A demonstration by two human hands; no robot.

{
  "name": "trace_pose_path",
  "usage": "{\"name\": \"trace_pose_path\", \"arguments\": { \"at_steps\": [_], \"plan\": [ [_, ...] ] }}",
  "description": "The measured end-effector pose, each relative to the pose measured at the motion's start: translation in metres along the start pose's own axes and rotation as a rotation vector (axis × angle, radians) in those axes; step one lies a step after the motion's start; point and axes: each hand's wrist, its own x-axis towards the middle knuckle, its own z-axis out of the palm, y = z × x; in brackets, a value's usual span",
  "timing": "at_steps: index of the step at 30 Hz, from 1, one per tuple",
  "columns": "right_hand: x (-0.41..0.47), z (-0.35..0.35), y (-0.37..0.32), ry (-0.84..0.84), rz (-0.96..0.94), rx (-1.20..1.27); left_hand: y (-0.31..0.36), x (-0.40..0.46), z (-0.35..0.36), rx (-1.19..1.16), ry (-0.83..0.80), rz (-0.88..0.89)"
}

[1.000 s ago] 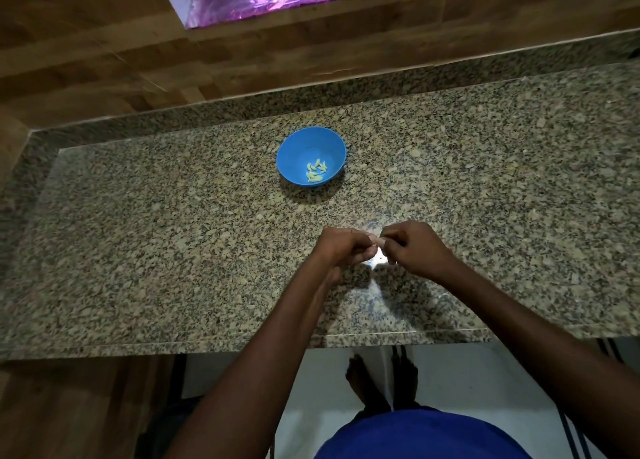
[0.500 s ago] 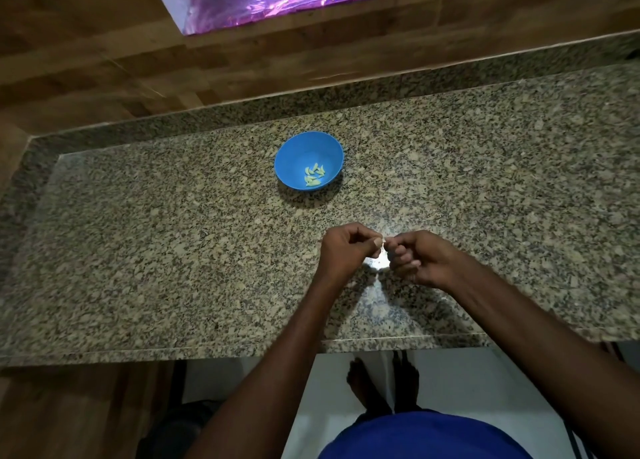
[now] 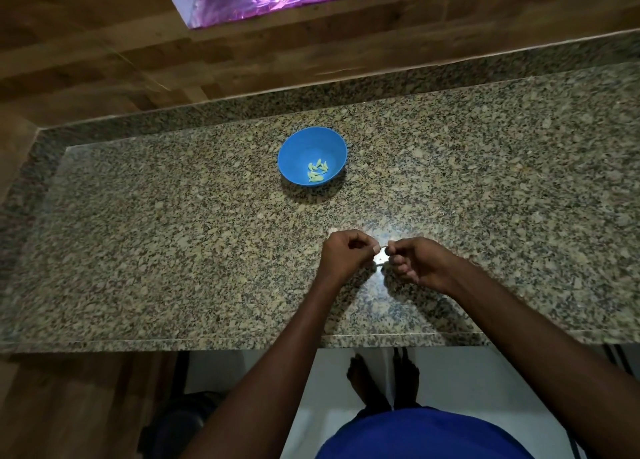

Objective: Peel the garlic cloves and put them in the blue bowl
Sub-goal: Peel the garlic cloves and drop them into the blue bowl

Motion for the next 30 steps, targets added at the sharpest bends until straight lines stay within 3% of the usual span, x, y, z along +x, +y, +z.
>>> {"name": "trace_pose_path", "arguments": {
  "at_steps": [6, 13, 19, 27, 30],
  "plan": [
    [-0.003, 0.002, -0.001, 0.01, -0.002, -0.05, 0.001, -0.003, 0.006, 0.179, 0.043, 0.137],
    [-0.023, 0.005, -0.006, 0.166, -0.376, -0.74, 0.004, 0.002, 0.004, 0.208, 0.037, 0.1],
    [-0.017, -0.001, -0.01, 0.341, -0.621, -1.237, 0.011, 0.005, -0.002, 0.143, -0.147, 0.033],
    [-0.02, -0.005, -0.015, 0.323, -0.717, -1.306, 0.029, 0.007, -0.002, 0.423, -0.247, 0.113],
    [-0.024, -0.006, -0.018, 0.209, -0.59, -1.096, 0.027, 0.006, 0.001, 0.458, -0.222, 0.181]
  ]
}}
